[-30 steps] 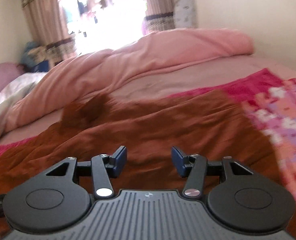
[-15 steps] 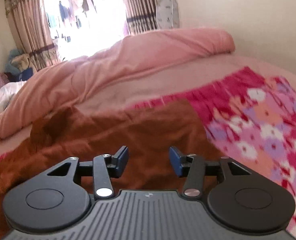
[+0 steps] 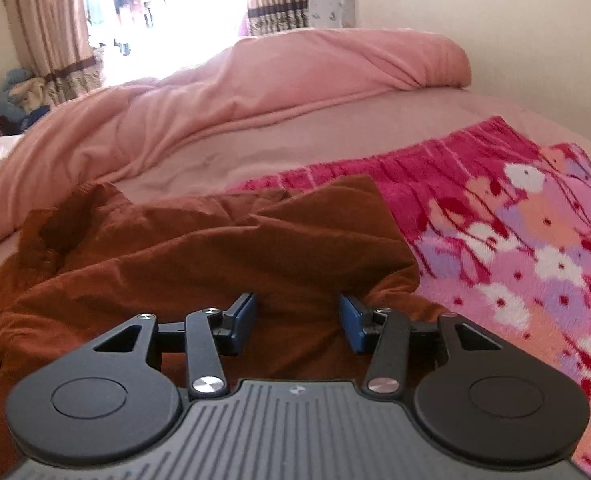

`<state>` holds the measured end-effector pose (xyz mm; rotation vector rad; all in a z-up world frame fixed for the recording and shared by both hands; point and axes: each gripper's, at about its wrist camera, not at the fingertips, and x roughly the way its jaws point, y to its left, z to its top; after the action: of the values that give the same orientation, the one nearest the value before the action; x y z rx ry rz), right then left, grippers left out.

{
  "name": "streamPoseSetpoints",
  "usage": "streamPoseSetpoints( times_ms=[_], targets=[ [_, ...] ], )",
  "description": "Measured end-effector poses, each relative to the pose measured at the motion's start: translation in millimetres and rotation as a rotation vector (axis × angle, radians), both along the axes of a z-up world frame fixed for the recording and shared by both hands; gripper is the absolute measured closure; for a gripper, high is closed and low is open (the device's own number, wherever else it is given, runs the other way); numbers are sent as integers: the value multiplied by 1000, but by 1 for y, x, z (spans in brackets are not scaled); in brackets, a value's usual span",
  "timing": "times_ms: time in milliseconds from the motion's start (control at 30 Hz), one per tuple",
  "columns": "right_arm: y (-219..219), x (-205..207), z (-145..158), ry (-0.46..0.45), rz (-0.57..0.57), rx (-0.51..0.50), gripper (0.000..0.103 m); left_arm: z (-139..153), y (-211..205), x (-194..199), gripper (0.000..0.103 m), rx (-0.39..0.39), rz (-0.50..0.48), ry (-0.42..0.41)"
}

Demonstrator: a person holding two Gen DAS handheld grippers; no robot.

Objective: Fold large clothes

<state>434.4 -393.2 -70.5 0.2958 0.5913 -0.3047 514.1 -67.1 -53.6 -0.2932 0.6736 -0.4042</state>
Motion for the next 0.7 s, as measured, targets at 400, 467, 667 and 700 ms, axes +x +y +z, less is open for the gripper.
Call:
streamPoseSetpoints(
  times_ms=[400,467,667,700],
  targets=[
    [9,-73,44,-16,43,-59,45,45,107,-116,41,137,67,-56],
    [13,-95,49,-4,57,-77,43,46,125,-142,41,170,95,-35],
    [26,-169,46,52,143,-110,41,28,171,-219,40,210,140,39],
    [26,-182,44,62,160,-110,41,23,176,-229,40,215,143,49]
  ],
)
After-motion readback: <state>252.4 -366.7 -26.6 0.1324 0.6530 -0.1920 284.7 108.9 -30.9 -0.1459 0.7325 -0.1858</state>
